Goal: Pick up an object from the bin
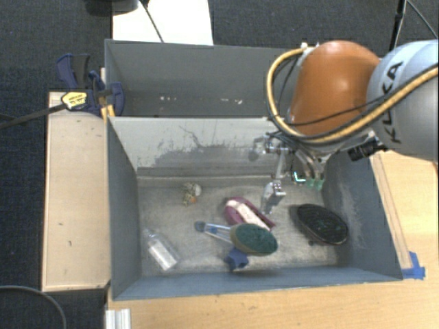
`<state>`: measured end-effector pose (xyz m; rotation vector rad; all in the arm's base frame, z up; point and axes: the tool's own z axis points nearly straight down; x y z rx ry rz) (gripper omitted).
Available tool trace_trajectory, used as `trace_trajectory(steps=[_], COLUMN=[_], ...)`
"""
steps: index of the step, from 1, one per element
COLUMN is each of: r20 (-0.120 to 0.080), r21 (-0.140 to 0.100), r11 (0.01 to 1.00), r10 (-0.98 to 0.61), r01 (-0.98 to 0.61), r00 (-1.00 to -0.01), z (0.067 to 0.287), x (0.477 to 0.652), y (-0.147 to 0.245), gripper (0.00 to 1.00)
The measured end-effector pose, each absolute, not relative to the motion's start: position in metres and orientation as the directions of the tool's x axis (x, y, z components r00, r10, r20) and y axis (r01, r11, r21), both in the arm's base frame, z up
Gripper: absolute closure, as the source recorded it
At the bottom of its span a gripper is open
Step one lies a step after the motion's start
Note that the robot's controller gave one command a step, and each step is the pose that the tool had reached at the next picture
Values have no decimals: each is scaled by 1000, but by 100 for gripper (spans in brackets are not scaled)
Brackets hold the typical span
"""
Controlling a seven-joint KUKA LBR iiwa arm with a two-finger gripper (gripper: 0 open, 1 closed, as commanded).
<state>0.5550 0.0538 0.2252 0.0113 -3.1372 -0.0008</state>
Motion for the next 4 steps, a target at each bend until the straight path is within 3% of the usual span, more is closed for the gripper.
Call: trace_trajectory(steps=[1,2,3,4], r20=[-3,-24,-10,-6], r21=[1,0,-1,-2], r11=[988,988,985,901], r10=[-156,-152,-170,-433], r01=[-156,-152,-170,-433], r00=[-988,-988,-985,-901], z=[78,86,190,235], x=[489,496,496,489], y=[25,26,24,31], gripper=[0,100,100,100])
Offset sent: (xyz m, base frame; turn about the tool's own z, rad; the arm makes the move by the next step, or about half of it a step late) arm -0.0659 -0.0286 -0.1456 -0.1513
